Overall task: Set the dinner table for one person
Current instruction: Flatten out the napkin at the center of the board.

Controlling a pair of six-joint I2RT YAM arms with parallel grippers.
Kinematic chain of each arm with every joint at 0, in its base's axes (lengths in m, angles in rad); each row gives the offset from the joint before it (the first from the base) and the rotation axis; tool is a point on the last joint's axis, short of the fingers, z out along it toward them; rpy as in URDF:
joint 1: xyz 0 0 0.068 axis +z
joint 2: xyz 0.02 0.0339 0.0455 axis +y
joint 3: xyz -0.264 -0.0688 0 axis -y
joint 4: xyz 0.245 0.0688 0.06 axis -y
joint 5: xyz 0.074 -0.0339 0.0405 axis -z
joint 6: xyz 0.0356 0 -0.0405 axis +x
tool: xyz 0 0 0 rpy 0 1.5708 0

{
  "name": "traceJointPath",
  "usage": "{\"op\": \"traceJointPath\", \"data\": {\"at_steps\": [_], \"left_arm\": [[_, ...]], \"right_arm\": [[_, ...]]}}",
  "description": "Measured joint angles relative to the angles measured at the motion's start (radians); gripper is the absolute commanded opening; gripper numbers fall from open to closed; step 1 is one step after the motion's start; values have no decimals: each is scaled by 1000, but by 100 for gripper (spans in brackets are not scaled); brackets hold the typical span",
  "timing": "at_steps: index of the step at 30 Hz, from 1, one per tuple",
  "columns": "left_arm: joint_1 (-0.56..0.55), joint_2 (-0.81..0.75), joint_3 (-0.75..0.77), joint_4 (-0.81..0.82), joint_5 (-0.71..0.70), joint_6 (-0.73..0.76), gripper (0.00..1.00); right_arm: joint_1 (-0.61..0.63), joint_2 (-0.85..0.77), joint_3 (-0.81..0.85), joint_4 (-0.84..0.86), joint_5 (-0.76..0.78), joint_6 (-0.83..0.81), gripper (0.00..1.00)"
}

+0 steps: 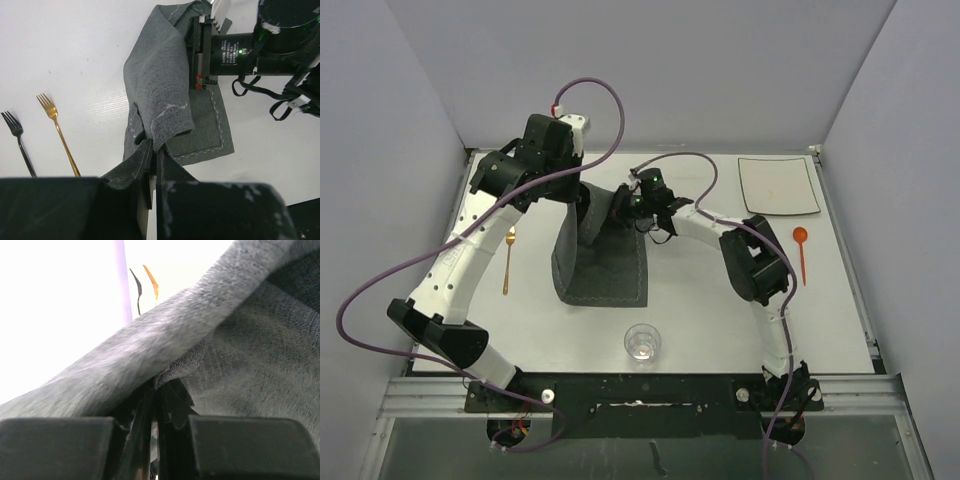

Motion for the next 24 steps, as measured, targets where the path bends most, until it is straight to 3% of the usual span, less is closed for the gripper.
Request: {"op": "traceJointPath", "data": {"at_steps": [14, 24], "left_arm": [[0, -17, 1, -1, -42, 1, 0], [0, -17, 39, -3, -44, 1, 0]], "right_arm": [[-136, -231, 31, -196, 0, -156, 0], [-278, -270, 222, -400, -20, -277, 0]]}}
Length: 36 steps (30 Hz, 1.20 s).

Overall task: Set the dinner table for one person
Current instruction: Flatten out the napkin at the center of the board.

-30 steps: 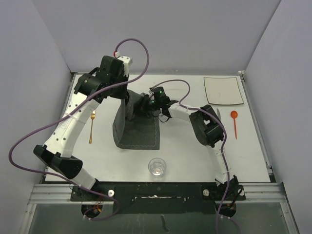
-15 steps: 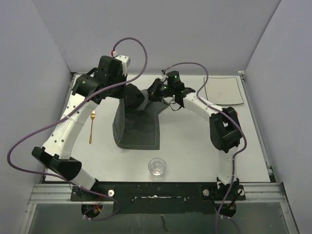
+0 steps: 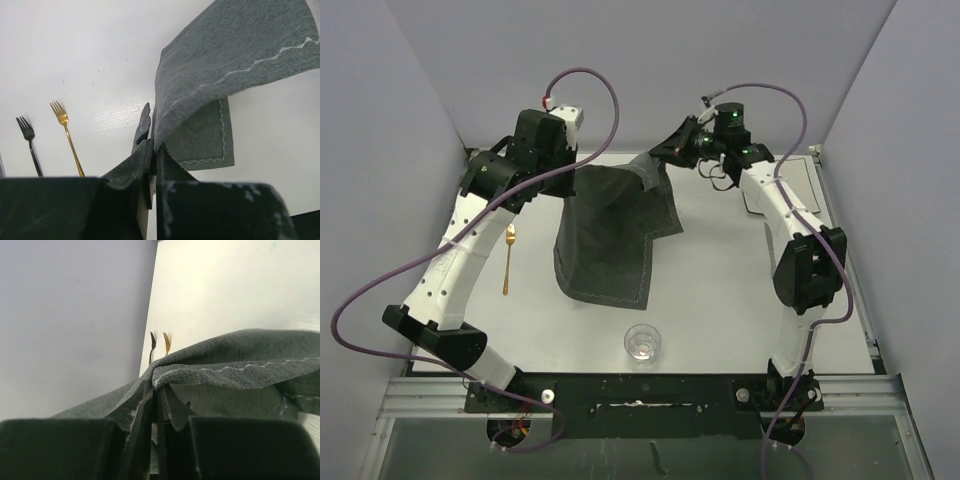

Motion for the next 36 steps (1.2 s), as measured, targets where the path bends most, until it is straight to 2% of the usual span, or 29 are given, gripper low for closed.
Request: {"op": "traceJointPath", "data": {"at_steps": [5, 10, 19, 23, 28, 36], "left_arm": [[0, 4, 73, -3, 3, 4, 0], [-5, 65, 224, -13, -27, 37, 0], [-9, 262, 421, -23, -89, 139, 0], [-9, 336, 509, -19, -138, 197, 0], [-9, 358, 565, 23, -192, 249, 0], [-6, 356, 578, 196, -324, 366, 0]], "right_arm": [[-98, -17, 79, -62, -37, -21, 0], [-166, -27, 154, -46, -73, -23, 0], [-161, -27, 202, 3, -141, -22, 0], [-163, 32, 345, 14, -167, -11, 0], [-168, 94, 476, 109, -202, 43, 0], [-187, 107, 487, 248, -253, 132, 0]]}}
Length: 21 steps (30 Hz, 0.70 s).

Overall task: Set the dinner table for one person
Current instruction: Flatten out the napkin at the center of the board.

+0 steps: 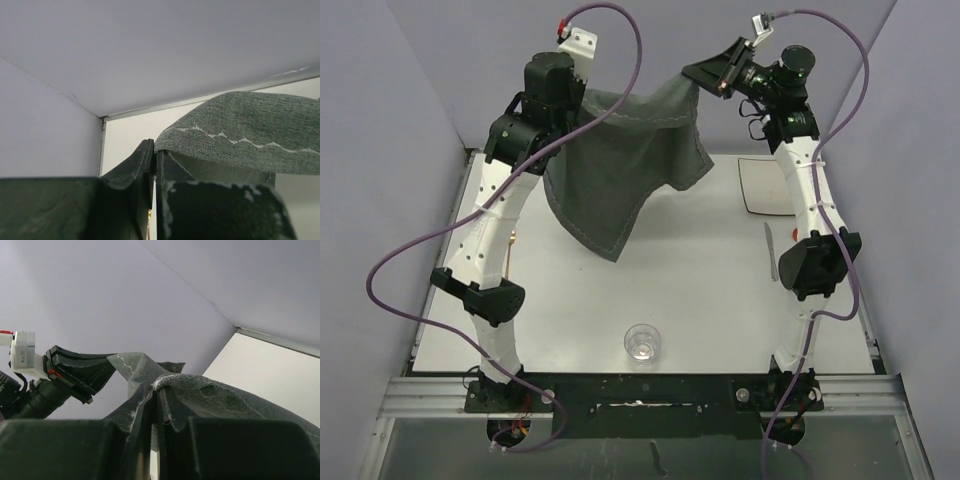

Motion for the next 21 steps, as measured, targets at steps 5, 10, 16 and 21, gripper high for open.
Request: {"op": "traceJointPath", "data": {"at_steps": [5, 10, 16, 21], "left_arm": [[1, -29, -34, 88, -37, 51, 0], [-20, -107, -114, 119, -43, 63, 0], [-136, -320, -425, 98, -36, -13, 0], [-185, -473, -708, -6, 71, -204, 0]], "right_arm": [[-20, 0, -41, 82, -26, 41, 0], [-46, -3, -105, 140, -58, 84, 0], [-80, -87, -333, 101, -88, 44, 0], [-103, -162, -418, -192, -82, -120, 0]]}}
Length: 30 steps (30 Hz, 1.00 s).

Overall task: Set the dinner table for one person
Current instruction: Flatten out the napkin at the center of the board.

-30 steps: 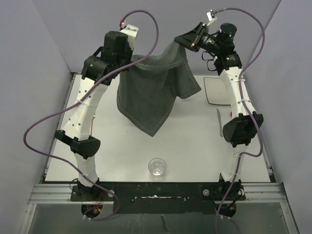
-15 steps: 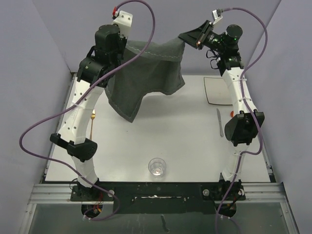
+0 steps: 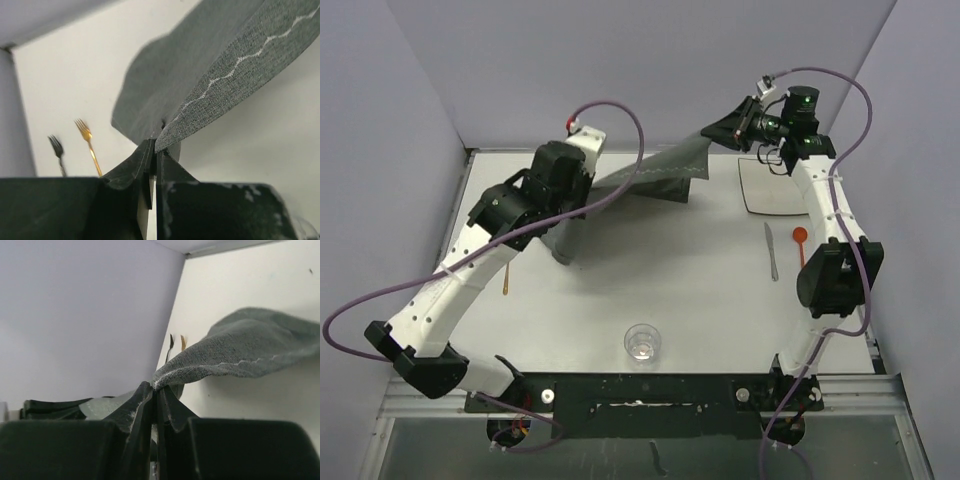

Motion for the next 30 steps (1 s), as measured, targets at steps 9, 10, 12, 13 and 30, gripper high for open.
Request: {"op": "traceJointPath", "data": {"at_steps": [9, 10, 12, 13, 30], "left_arm": [[-18, -87, -385, -108, 221, -278, 0], [-18, -88, -416, -103, 242, -296, 0], [-18, -90, -476, -86, 290, -325, 0], [-18, -90, -504, -75, 314, -337, 0], [-22, 84, -675, 84, 472, -406, 5]], "right_arm": [[14, -196, -153, -529, 161, -291, 0], [15, -214, -177, -573, 192, -312, 0], [19, -238, -217, -656, 261, -348, 0], [19, -241, -227, -687, 287, -361, 0], [174, -185, -268, -958, 773, -500, 4]]}}
